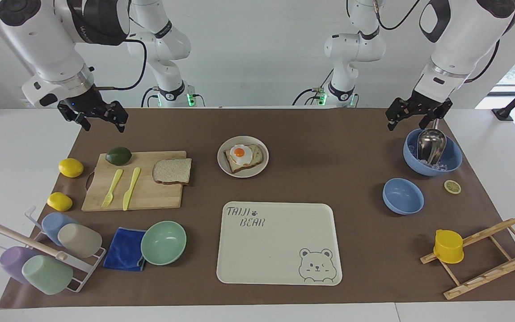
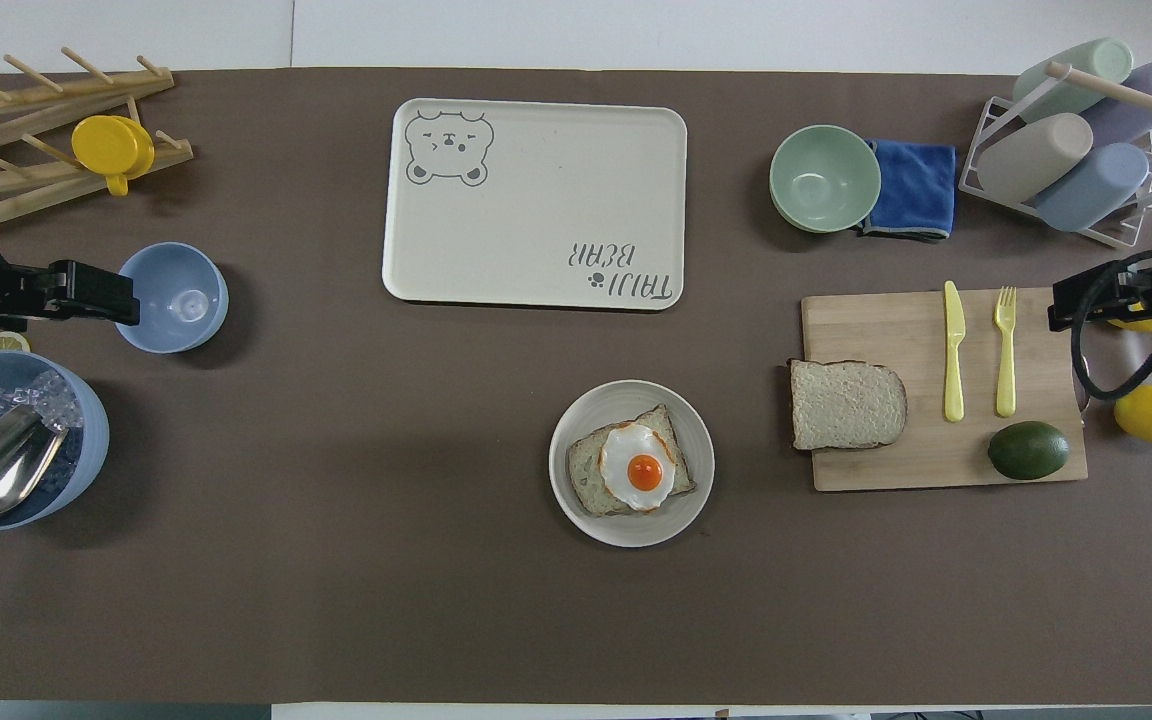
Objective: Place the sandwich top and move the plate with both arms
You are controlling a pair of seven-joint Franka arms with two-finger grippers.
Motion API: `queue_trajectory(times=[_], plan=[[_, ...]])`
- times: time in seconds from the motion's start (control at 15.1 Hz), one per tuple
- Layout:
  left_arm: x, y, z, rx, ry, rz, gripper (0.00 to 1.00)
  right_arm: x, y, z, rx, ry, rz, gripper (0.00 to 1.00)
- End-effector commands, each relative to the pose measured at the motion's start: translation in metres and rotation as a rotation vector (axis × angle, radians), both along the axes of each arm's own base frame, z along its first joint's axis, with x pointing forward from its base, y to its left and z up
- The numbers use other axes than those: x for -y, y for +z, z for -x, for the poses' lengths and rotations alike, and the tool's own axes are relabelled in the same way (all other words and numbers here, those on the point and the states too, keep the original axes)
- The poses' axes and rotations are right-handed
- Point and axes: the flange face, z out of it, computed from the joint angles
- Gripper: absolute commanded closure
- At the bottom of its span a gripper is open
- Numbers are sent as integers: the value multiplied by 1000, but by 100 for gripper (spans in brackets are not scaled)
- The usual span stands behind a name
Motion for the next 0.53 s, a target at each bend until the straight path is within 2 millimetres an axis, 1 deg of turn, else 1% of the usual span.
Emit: queue_trajectory(times=[0.0,0.47], plan=[[-3,6,4,0,0,-17,0,1,3,4,-10,22,16,0],[-3,6,4,0,0,-17,0,1,4,4,-6,14,3,0]])
